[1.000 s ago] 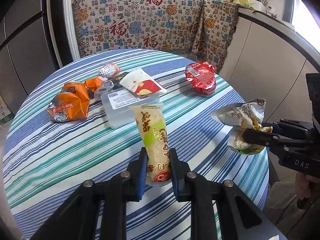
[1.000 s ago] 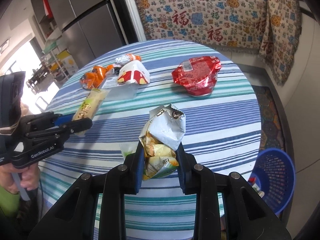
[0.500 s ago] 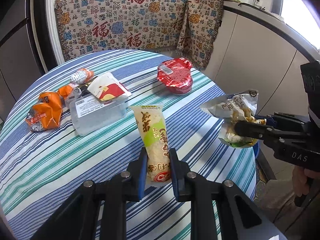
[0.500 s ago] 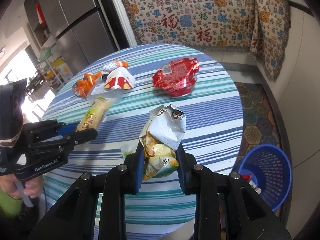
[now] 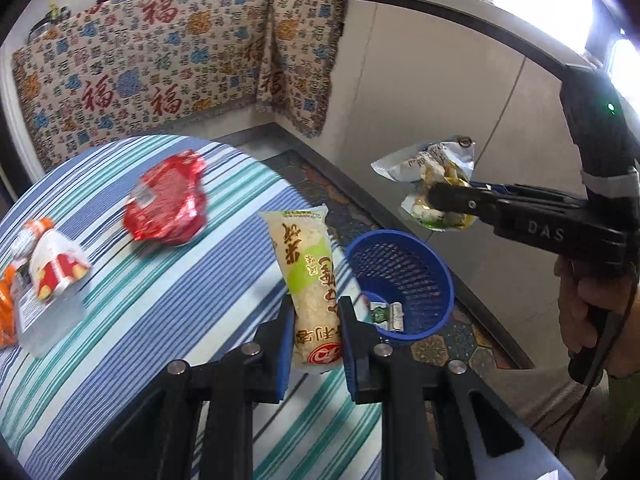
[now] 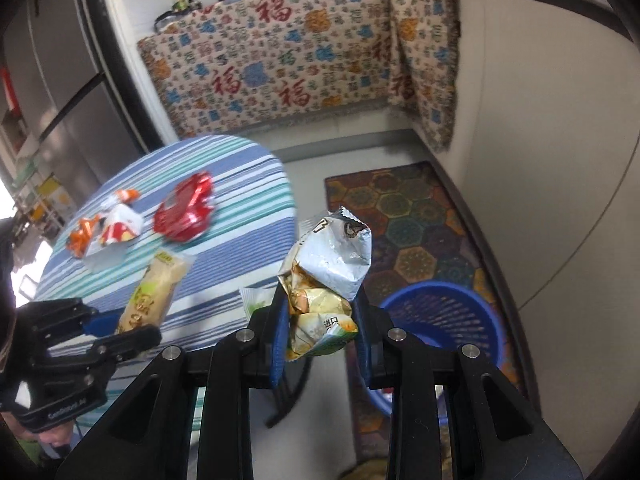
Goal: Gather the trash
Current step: 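Carry the wrapper and snack bar to the blue wastebasket and open both grippers, then swing both tools back over the table, then grasp the clear plastic box with left gripper while right gripper grasps the white-red paper cup, then carry the plastic box and paper cup to the wastebasket and open both grippers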
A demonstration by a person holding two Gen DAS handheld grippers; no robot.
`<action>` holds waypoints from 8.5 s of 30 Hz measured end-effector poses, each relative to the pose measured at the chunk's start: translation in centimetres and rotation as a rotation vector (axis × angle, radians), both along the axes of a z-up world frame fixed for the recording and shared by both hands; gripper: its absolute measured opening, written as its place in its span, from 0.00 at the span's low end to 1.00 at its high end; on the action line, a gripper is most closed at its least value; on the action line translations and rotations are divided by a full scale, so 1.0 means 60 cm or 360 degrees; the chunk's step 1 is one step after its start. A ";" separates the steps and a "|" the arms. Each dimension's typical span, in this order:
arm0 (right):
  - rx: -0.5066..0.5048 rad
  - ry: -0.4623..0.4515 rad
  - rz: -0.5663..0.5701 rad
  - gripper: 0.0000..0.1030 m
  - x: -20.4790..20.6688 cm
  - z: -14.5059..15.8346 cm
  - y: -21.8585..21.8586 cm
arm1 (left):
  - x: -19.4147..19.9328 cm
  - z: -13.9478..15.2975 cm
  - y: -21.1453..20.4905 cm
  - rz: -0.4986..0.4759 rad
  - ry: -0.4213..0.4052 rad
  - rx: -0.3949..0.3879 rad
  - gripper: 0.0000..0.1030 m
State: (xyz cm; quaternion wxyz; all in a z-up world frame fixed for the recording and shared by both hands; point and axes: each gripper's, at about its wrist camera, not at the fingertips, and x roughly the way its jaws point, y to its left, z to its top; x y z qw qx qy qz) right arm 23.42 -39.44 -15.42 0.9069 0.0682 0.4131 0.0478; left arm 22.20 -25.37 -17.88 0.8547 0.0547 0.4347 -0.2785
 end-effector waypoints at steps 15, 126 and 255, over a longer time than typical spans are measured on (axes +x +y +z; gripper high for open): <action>0.0019 0.0223 -0.0353 0.27 0.035 -0.114 -0.250 | 0.095 -0.107 -0.264 -0.0231 0.0229 -0.0134 0.20; -0.0202 0.0108 0.0701 0.94 0.096 -0.116 0.386 | -0.043 -0.085 0.445 0.0779 -0.0023 0.0251 0.76; 0.0107 0.0356 -0.0388 0.21 0.039 -0.147 -0.283 | 0.092 -0.135 -0.348 -0.0223 0.0084 -0.0022 0.65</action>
